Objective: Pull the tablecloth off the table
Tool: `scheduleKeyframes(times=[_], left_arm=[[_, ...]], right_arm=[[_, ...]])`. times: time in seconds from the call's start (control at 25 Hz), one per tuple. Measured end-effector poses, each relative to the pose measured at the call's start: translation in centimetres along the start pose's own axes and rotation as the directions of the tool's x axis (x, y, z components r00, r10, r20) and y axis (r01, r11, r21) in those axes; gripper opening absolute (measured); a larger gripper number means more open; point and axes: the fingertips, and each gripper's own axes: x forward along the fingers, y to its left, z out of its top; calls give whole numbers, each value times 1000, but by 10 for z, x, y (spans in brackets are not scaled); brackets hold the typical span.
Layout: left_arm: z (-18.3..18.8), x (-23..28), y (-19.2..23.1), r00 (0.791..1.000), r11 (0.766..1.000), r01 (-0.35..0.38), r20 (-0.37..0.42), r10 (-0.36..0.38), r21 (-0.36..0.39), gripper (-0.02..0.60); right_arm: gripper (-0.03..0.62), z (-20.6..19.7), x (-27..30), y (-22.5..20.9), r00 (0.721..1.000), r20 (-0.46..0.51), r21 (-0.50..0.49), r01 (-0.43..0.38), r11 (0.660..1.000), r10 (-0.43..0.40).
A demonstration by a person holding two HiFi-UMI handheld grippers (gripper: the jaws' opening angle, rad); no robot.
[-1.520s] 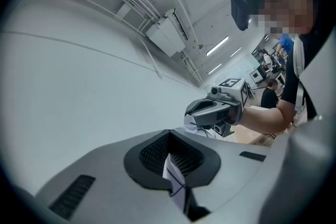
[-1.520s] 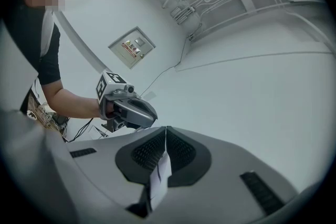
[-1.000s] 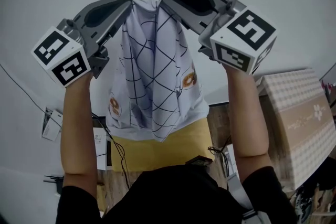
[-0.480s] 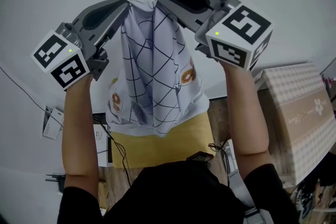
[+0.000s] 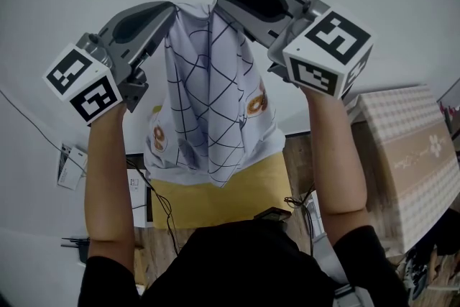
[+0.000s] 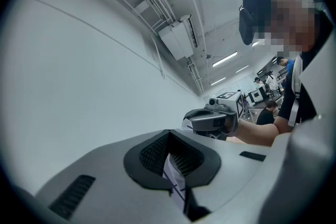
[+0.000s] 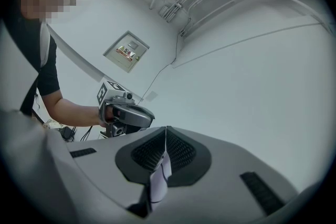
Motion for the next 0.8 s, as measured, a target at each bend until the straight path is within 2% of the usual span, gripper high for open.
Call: scheduleKeyframes(times=[0.8], left_arm=[[-15,0,8,999,1000,-10,-38,10,1,12]], right_arm=[[20,-17,1,-7,1000,-4,17,-12,1000,12]])
